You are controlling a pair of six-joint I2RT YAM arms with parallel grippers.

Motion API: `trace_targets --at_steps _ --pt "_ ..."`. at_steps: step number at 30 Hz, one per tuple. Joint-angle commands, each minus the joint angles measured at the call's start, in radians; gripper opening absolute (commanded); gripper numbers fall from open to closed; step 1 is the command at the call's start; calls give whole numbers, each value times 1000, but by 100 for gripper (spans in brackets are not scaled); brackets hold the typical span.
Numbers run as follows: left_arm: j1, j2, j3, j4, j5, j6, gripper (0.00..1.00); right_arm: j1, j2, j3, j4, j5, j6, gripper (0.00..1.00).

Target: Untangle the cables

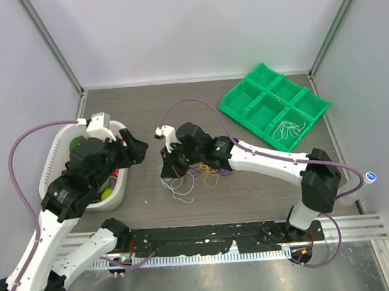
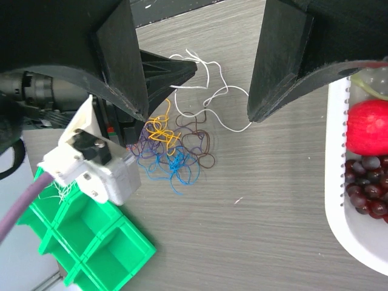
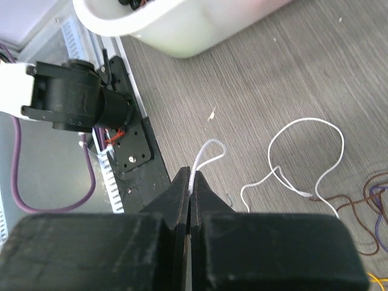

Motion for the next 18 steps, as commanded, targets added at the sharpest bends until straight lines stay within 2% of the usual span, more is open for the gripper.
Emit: trace_targets --at_steps 1,8,11,13,18 --pt "0 2 38 11 -43 19 70 -8 2 -46 21 -50 -46 1" --pt "-2 33 57 6 -27 32 70 -54 212 41 90 -10 40 1" --pt "-2 31 60 -1 -28 38 70 -72 317 124 35 19 39 5" --pt "-2 28 63 -10 -28 41 70 -83 339 155 -8 43 25 9" --pt "0 20 63 -21 -31 41 71 -103 299 115 -76 54 -61 16"
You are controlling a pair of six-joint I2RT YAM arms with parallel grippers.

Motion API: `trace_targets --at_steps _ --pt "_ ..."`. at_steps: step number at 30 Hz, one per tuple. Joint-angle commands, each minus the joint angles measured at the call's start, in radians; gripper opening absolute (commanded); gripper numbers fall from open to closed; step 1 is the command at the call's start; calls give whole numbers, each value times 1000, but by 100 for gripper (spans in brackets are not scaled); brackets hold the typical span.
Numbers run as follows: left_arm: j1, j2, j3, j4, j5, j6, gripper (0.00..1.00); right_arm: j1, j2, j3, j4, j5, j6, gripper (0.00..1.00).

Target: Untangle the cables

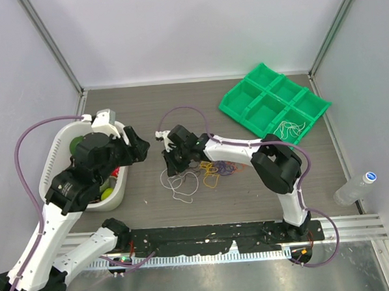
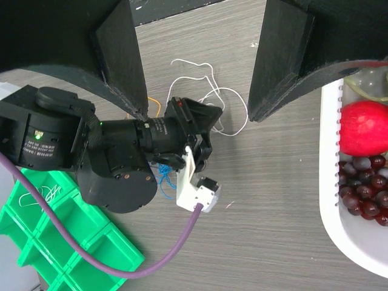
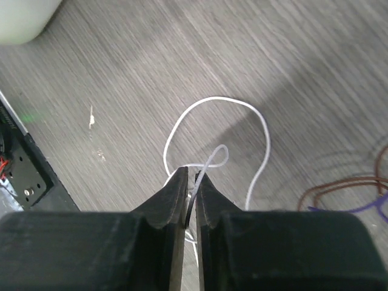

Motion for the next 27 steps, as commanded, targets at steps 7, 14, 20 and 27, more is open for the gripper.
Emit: trace_targets --at_steps 7,14,20,27 --pt "0 -7 33 9 -2 9 71 -15 -138 -16 -115 -29 -121 31" --pt "0 1 30 3 11 4 71 -15 -181 36 -163 -24 -158 56" --pt "0 1 30 3 21 10 71 -15 -129 58 -128 -44 -334 73" --pt "-2 -40 30 -1 15 18 71 -43 27 156 -40 -176 -367 73"
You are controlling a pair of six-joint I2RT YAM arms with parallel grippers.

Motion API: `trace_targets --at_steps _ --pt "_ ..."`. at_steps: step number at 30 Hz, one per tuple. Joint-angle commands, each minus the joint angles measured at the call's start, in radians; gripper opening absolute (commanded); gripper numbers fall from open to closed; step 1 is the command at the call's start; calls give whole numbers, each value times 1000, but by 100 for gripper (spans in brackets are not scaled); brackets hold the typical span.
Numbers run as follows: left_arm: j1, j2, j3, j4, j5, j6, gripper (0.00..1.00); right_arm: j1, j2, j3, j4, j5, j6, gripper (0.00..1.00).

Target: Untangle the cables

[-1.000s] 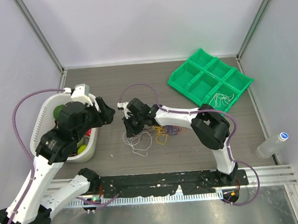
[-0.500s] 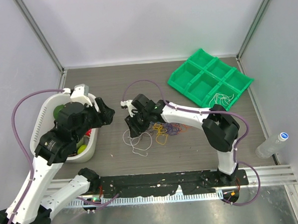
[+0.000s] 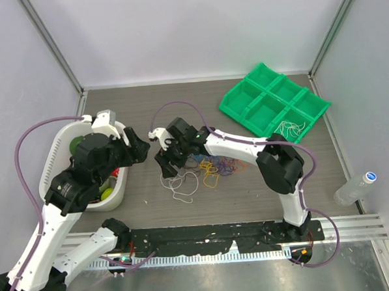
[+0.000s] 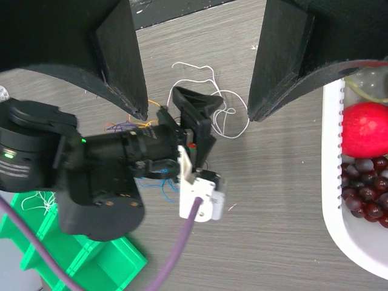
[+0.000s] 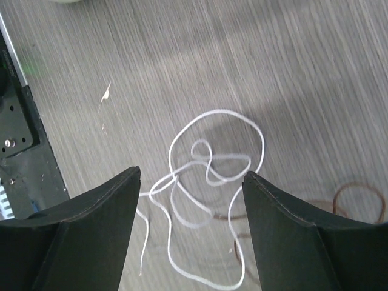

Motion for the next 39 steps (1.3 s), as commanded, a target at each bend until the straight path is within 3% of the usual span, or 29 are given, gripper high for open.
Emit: trace_targets --at_steps 1,7,18,21,25,27,29,33,34,39 --pt "-2 -43 31 0 1 18 71 -18 96 121 78 -104 -38 72" --pt "-2 -70 28 -16 -17 14 71 -30 199 180 26 -245 -61 68" --pt "-2 -72 5 6 -1 5 71 -31 61 -70 1 -287 -62 73" --pt "-2 -60 9 9 9 7 71 -13 38 -109 32 -233 -61 74" --pt "0 -63 11 4 7 11 71 28 0 -172 82 7 -52 72" --pt "-2 -64 10 1 3 8 71 51 -11 -192 96 113 -48 66" --pt "0 -66 11 0 1 7 71 79 -34 -221 130 233 -41 52" --pt "0 -63 17 4 -10 4 71 101 -112 -259 213 244 10 8" --pt "-2 -63 17 6 -11 4 71 99 -140 -250 223 231 37 3" --pt "-2 -60 16 29 -33 4 71 88 -218 -106 173 94 148 1"
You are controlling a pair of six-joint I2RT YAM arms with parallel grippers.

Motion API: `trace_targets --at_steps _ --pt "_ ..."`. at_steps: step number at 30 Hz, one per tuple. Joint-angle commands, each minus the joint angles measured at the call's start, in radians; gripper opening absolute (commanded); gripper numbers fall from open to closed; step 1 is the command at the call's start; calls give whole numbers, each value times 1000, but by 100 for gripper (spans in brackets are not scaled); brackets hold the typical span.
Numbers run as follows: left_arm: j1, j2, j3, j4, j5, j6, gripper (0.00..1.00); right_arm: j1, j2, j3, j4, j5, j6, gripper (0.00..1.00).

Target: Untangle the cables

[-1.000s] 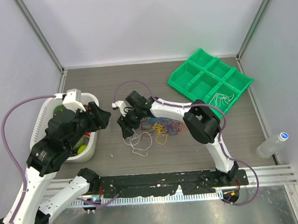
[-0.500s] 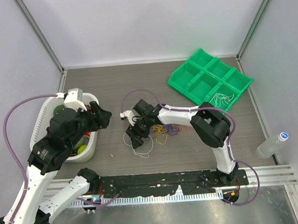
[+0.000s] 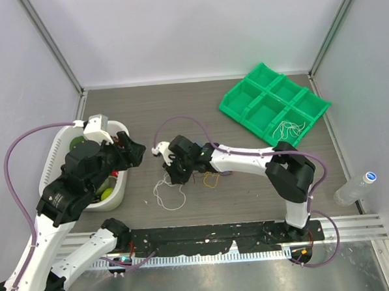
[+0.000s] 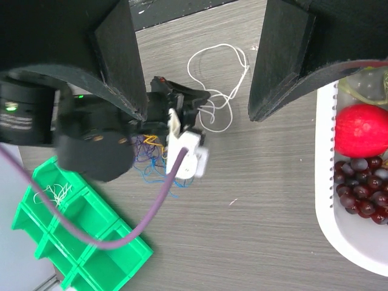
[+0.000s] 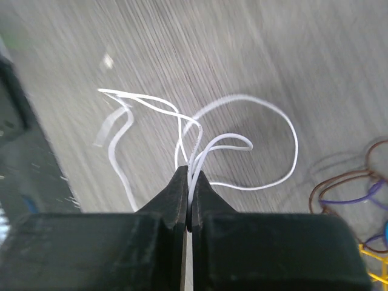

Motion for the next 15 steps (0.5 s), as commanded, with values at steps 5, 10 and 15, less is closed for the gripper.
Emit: trace_targets --at_steps 5,10,15 --pt "-2 1 5 73 -81 8 70 -104 -247 124 85 -46 292 1" --pt "-2 19 -7 101 -69 11 70 -254 -414 101 65 70 383 1" --pt "-2 48 -1 116 -47 35 70 -358 -507 144 -57 437 391 1"
